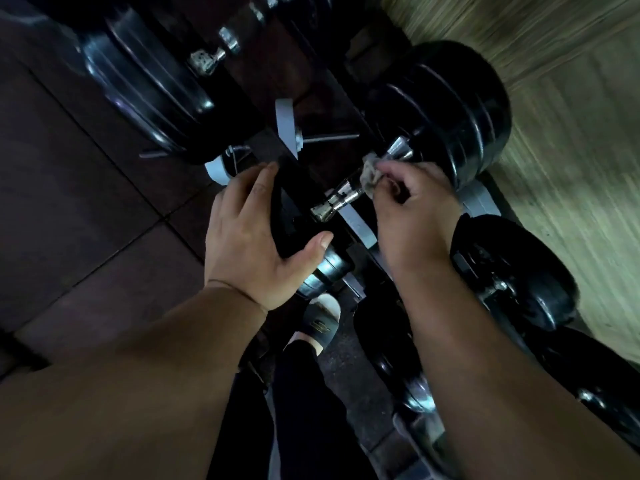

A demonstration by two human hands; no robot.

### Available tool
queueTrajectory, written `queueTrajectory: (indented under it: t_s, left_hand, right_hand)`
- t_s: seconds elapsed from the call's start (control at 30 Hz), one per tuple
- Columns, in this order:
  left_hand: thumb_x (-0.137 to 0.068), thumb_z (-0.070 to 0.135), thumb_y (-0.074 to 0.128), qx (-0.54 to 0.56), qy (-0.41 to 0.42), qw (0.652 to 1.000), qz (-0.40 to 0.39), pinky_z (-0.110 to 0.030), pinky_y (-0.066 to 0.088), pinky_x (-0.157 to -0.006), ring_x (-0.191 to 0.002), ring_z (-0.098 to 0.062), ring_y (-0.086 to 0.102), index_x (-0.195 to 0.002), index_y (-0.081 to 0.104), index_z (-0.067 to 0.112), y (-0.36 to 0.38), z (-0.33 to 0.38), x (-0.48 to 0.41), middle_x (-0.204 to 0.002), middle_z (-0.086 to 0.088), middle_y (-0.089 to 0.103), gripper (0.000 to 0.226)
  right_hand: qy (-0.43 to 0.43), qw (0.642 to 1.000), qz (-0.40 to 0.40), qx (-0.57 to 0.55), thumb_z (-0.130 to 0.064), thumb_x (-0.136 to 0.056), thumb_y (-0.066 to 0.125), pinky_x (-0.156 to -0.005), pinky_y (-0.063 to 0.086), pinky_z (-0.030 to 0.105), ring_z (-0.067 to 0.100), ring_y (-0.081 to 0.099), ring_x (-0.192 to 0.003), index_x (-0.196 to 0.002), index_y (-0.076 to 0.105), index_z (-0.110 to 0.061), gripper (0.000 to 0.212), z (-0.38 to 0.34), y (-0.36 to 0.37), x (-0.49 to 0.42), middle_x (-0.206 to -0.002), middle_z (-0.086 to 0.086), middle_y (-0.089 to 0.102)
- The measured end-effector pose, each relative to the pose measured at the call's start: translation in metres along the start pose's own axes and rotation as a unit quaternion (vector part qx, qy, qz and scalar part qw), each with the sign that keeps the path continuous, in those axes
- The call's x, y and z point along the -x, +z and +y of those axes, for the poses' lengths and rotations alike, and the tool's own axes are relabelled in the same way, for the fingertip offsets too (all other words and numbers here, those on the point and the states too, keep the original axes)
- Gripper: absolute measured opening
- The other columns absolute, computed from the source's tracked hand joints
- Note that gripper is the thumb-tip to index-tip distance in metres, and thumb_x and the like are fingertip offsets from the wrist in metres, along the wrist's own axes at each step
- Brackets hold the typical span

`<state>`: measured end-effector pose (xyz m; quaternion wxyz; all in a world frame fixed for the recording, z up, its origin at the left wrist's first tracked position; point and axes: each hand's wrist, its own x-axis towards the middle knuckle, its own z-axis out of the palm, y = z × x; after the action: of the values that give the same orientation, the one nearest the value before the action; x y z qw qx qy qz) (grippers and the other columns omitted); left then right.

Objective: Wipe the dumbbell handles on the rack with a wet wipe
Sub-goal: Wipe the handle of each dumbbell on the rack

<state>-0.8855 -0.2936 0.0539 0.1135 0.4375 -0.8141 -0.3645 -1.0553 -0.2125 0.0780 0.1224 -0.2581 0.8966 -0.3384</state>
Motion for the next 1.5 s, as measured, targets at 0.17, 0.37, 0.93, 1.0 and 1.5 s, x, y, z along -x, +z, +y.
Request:
queueTrajectory:
  t_s: [0.17,0.37,0.93,1.0,1.5]
  left_hand:
    - [-0.079,0.077,0.056,-0.001,0.013,1.000,0.009,-0.041,0.042,-0.109,-0.131,-0.028,0.050,-0.153,0.045,0.010,0.001,-0.003,0.000,-0.147,-0.009,0.050,0.101]
    - [-0.079,0.077,0.057,-0.002,0.012,1.000,0.010,-0.050,0.044,-0.112,-0.133,-0.030,0.049,-0.153,0.044,0.010,0.003,-0.002,0.002,-0.148,-0.010,0.050,0.100]
    - [-0.079,0.073,0.059,-0.007,0.015,1.000,0.009,-0.036,0.036,-0.112,-0.132,-0.030,0.051,-0.151,0.047,0.006,0.001,-0.002,0.000,-0.147,-0.011,0.052,0.099]
    - [-0.079,0.072,0.060,-0.006,0.014,1.000,0.008,-0.036,0.037,-0.111,-0.132,-0.030,0.050,-0.151,0.046,0.007,0.001,-0.001,0.000,-0.147,-0.011,0.051,0.098]
    - [-0.084,0.072,0.057,-0.019,0.016,1.000,-0.004,-0.050,0.047,-0.106,-0.134,-0.029,0.051,-0.153,0.044,0.006,-0.002,0.001,-0.001,-0.147,-0.012,0.050,0.096]
  right_hand:
    - [-0.153,0.984,-0.069,0.060,-0.005,-0.091,0.069,-0.089,0.056,0.020,0.008,0.062,-0.099,-0.118,0.071,-0.004,0.027,0.008,0.001,0.002,-0.118,0.008,0.056]
    - [-0.207,0.967,-0.128,0.079,-0.009,-0.091,0.072,-0.085,0.055,0.013,0.005,0.063,-0.092,-0.111,0.074,-0.009,0.021,0.005,-0.011,-0.022,-0.115,0.003,0.056]
    - [-0.296,0.918,-0.223,0.140,-0.004,-0.092,0.065,-0.079,0.060,0.037,0.022,0.065,-0.094,-0.115,0.072,-0.009,0.024,0.005,0.006,-0.008,-0.110,0.005,0.060]
    - [-0.250,0.938,-0.212,0.117,-0.008,-0.095,0.064,-0.080,0.060,0.033,0.018,0.066,-0.095,-0.116,0.072,-0.010,0.023,0.005,0.007,-0.012,-0.111,0.002,0.060]
    - [0.189,0.953,0.109,-0.209,-0.021,-0.088,0.074,-0.073,0.063,0.039,0.015,0.072,-0.095,-0.102,0.076,-0.026,0.015,0.012,0.021,0.005,-0.105,-0.005,0.073]
